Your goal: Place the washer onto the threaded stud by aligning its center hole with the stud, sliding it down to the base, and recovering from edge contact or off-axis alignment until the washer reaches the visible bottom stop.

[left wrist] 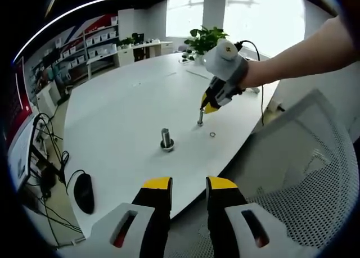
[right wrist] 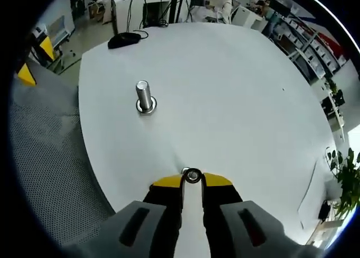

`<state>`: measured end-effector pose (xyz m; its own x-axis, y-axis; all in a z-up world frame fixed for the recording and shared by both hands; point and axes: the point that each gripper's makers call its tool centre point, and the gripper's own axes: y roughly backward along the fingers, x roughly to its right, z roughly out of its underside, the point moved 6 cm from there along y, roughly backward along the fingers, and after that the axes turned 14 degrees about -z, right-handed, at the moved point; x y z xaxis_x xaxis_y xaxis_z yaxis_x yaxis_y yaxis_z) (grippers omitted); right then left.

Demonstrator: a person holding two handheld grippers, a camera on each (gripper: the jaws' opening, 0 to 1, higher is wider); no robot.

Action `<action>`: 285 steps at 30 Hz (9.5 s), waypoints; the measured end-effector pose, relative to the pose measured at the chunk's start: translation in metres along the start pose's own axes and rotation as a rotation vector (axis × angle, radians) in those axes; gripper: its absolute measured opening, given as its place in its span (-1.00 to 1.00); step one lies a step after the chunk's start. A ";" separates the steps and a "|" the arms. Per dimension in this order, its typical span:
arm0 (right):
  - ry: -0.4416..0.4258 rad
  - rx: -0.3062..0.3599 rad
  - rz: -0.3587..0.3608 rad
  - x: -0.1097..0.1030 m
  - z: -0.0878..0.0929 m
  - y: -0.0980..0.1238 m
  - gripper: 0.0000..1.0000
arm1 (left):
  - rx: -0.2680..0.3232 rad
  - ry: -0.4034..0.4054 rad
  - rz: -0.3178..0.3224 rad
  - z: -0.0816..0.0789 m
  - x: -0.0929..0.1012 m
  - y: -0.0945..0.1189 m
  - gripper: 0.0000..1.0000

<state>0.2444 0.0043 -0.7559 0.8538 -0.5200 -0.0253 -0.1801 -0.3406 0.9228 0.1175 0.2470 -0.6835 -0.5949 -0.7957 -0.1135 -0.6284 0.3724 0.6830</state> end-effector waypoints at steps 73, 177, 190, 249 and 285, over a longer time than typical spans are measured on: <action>-0.259 -0.064 -0.193 -0.029 0.034 -0.039 -0.48 | -0.016 0.003 0.005 0.001 0.000 -0.002 -0.57; 0.018 -0.425 -0.148 -0.027 0.008 -0.060 -0.68 | -0.022 0.006 -0.034 0.003 -0.006 -0.002 -0.60; -0.024 -0.233 -0.094 -0.030 0.019 -0.053 -0.70 | -0.027 0.000 -0.030 0.003 -0.006 -0.003 -0.61; 0.012 0.054 0.050 -0.003 -0.008 0.017 -0.71 | -0.007 -0.008 -0.015 0.001 -0.004 -0.001 -0.63; -0.003 -0.024 -0.019 0.007 -0.001 -0.021 -0.70 | -0.026 -0.010 -0.023 0.003 -0.005 -0.002 -0.64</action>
<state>0.2545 0.0085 -0.7753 0.8553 -0.5162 -0.0444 -0.1520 -0.3320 0.9309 0.1204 0.2518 -0.6870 -0.5852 -0.7993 -0.1365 -0.6291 0.3413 0.6984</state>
